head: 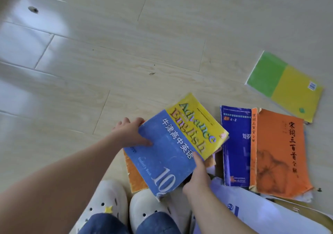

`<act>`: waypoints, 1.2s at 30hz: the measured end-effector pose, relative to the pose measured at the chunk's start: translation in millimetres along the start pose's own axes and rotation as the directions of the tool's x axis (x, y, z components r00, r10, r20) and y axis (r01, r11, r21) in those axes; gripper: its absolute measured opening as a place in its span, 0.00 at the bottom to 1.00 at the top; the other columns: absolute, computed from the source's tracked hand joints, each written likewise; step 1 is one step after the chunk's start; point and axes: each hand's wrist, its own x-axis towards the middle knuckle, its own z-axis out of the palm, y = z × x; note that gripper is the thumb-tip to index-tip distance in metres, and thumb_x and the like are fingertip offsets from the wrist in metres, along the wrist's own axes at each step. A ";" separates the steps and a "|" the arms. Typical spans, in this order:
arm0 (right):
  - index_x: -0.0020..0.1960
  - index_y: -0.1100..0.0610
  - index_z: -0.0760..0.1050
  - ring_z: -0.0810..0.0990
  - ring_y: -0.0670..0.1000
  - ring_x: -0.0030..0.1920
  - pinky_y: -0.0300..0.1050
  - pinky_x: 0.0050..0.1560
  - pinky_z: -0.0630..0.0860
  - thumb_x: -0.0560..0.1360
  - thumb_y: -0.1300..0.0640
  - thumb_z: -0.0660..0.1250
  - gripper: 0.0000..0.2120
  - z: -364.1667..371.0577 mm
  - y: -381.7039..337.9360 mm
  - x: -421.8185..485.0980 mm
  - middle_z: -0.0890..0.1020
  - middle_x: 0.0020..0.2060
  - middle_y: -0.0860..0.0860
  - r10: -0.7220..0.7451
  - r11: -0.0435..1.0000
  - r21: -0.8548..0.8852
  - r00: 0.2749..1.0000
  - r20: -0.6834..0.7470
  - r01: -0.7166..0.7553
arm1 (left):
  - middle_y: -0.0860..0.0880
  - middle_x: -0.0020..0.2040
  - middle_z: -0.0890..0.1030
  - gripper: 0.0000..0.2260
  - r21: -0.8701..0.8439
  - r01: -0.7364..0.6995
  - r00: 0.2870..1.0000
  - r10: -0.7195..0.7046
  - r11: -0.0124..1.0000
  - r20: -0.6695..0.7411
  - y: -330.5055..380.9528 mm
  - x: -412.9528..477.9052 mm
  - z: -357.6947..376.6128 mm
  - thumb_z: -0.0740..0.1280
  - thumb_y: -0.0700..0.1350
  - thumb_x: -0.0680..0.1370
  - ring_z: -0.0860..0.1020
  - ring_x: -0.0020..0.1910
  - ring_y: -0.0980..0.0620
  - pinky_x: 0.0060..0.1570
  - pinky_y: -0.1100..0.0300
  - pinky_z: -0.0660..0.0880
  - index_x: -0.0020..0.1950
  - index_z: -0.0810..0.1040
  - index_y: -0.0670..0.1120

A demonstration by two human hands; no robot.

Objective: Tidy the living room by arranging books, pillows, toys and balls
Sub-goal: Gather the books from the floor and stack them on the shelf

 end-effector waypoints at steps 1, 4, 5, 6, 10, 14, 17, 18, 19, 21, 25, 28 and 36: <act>0.46 0.56 0.78 0.82 0.57 0.44 0.50 0.45 0.77 0.71 0.55 0.71 0.06 3.4 -2.5 -0.5 0.83 0.47 0.57 0.004 1.000 -0.026 0.999 0.037 -0.003 | 0.43 0.66 0.64 0.36 -0.004 0.038 0.999 -0.038 0.999 0.015 -4.3 -2.1 -1.9 0.72 0.62 0.68 0.61 0.68 0.42 0.65 0.50 0.64 0.71 0.62 0.54; 0.52 0.56 0.78 0.82 0.58 0.47 0.53 0.49 0.78 0.71 0.58 0.71 0.10 20.6 -3.0 -2.6 0.83 0.50 0.58 -0.002 0.989 -0.142 0.986 0.166 0.026 | 0.42 0.63 0.70 0.34 -0.140 0.120 0.993 -0.117 0.983 0.028 -22.3 -4.4 -6.7 0.75 0.61 0.65 0.66 0.64 0.43 0.60 0.52 0.68 0.64 0.69 0.48; 0.55 0.56 0.78 0.83 0.60 0.48 0.57 0.51 0.78 0.71 0.60 0.71 0.13 26.6 -1.3 -3.7 0.83 0.51 0.58 -0.021 0.984 -0.172 0.981 0.191 0.054 | 0.43 0.61 0.73 0.35 -0.233 0.129 0.991 -0.115 0.964 0.070 -27.7 -7.5 -9.1 0.76 0.61 0.61 0.70 0.62 0.44 0.59 0.52 0.71 0.61 0.71 0.46; 0.57 0.56 0.77 0.83 0.60 0.49 0.60 0.53 0.78 0.70 0.62 0.71 0.16 33.4 0.7 -6.0 0.83 0.51 0.58 -0.049 0.977 -0.193 0.975 0.219 0.093 | 0.45 0.58 0.77 0.37 -0.337 0.120 0.991 -0.091 0.934 0.101 -33.6 -11.5 -11.7 0.77 0.61 0.56 0.75 0.58 0.46 0.57 0.50 0.74 0.59 0.72 0.45; 0.57 0.57 0.74 0.82 0.60 0.50 0.59 0.54 0.77 0.70 0.67 0.70 0.17 54.3 -5.9 -24.8 0.83 0.50 0.57 -0.190 0.935 -0.247 0.947 0.259 0.255 | 0.45 0.50 0.81 0.30 -0.636 0.066 0.997 -0.078 0.769 0.008 -44.4 -37.7 -23.0 0.72 0.58 0.55 0.80 0.48 0.46 0.52 0.49 0.78 0.52 0.75 0.44; 0.52 0.59 0.74 0.80 0.58 0.39 0.52 0.45 0.77 0.72 0.66 0.67 0.10 76.2 -35.0 -67.9 0.81 0.45 0.60 -0.114 0.888 -0.386 0.932 0.345 0.252 | 0.43 0.46 0.78 0.23 -0.749 0.043 0.978 -0.182 0.661 -0.104 -43.5 -76.6 -44.2 0.64 0.57 0.60 0.77 0.43 0.45 0.43 0.54 0.74 0.48 0.74 0.43; 0.49 0.60 0.76 0.80 0.57 0.34 0.49 0.40 0.78 0.74 0.62 0.66 0.05 81.5 -53.1 -114.6 0.82 0.40 0.59 0.003 0.797 -0.538 0.888 0.461 0.276 | 0.43 0.45 0.79 0.19 -0.808 0.020 0.948 -0.267 0.589 -0.171 -43.6 -118.6 -64.0 0.64 0.58 0.60 0.78 0.45 0.43 0.47 0.51 0.75 0.43 0.74 0.46; 0.50 0.60 0.77 0.81 0.56 0.31 0.46 0.36 0.78 0.74 0.60 0.66 0.06 82.0 -58.0 -133.0 0.82 0.36 0.57 0.036 0.767 -0.568 0.864 0.502 0.298 | 0.43 0.46 0.79 0.19 -0.831 0.001 0.938 -0.288 0.557 -0.191 -43.3 -135.8 -72.3 0.64 0.58 0.60 0.79 0.46 0.42 0.49 0.49 0.76 0.42 0.74 0.46; 0.49 0.59 0.77 0.81 0.55 0.28 0.42 0.30 0.77 0.75 0.59 0.64 0.05 82.8 -63.1 -153.6 0.82 0.32 0.55 0.069 0.742 -0.591 0.840 0.538 0.317 | 0.43 0.46 0.79 0.19 -0.852 -0.020 0.928 -0.306 0.523 -0.210 -42.2 -155.6 -81.8 0.65 0.58 0.60 0.79 0.46 0.42 0.49 0.49 0.76 0.42 0.73 0.46; 0.47 0.57 0.76 0.80 0.52 0.24 0.38 0.24 0.74 0.76 0.58 0.62 0.05 82.1 -70.9 -200.1 0.81 0.28 0.53 0.113 0.720 -0.596 0.787 0.606 0.356 | 0.44 0.45 0.78 0.16 -0.887 -0.070 0.912 -0.331 0.457 -0.242 -40.9 -197.3 -101.0 0.68 0.57 0.65 0.79 0.45 0.43 0.46 0.51 0.77 0.43 0.72 0.46; 0.46 0.55 0.76 0.80 0.54 0.32 0.43 0.34 0.75 0.75 0.59 0.61 0.04 72.5 -76.8 -287.9 0.81 0.35 0.54 0.126 0.685 -0.565 0.689 0.714 0.460 | 0.43 0.47 0.80 0.09 -0.918 -0.191 0.862 -0.389 0.348 -0.326 -42.7 -277.5 -127.3 0.66 0.51 0.75 0.80 0.44 0.43 0.41 0.57 0.75 0.44 0.74 0.45; 0.45 0.55 0.77 0.79 0.55 0.32 0.43 0.33 0.74 0.74 0.60 0.63 0.04 63.2 -75.7 -344.3 0.81 0.36 0.55 0.038 0.611 -0.503 0.611 0.790 0.611 | 0.44 0.43 0.81 0.12 -0.919 -0.253 0.818 -0.441 0.303 -0.370 -40.9 -339.9 -142.3 0.67 0.50 0.74 0.81 0.38 0.45 0.35 0.60 0.76 0.48 0.76 0.42; 0.48 0.61 0.76 0.79 0.59 0.39 0.51 0.40 0.77 0.75 0.65 0.61 0.06 27.7 -34.4 -478.7 0.81 0.45 0.61 0.043 0.611 -0.328 0.383 0.923 0.720 | 0.45 0.34 0.75 0.08 -0.879 -0.437 0.683 -0.566 0.190 -0.462 -73.8 -501.6 -147.0 0.68 0.45 0.73 0.74 0.27 0.49 0.24 0.64 0.68 0.44 0.76 0.41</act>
